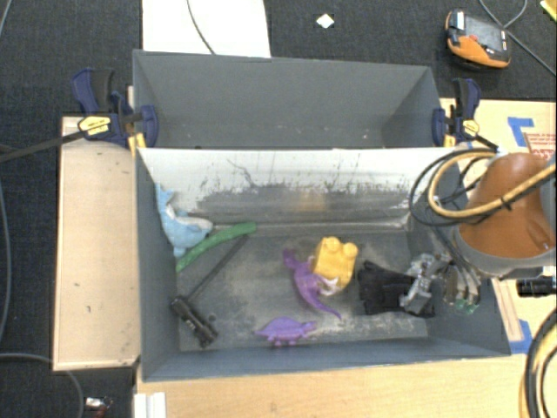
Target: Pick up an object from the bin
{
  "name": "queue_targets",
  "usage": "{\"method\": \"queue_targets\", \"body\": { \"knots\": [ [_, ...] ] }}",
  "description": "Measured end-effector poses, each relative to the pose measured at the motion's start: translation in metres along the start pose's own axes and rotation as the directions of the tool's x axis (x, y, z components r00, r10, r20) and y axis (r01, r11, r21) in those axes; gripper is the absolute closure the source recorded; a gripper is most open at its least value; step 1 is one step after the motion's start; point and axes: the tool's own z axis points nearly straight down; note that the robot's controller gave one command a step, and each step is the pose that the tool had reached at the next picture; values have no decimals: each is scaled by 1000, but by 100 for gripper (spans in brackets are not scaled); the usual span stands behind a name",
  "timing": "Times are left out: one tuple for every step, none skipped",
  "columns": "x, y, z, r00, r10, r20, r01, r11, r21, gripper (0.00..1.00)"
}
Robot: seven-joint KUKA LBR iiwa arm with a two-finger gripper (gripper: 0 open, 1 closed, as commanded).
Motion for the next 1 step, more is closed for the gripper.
{"method": "queue_targets", "body": {
  "knots": [
    [0,0,-22,1000,-3,1,3,1000,0,100]
  ]
}}
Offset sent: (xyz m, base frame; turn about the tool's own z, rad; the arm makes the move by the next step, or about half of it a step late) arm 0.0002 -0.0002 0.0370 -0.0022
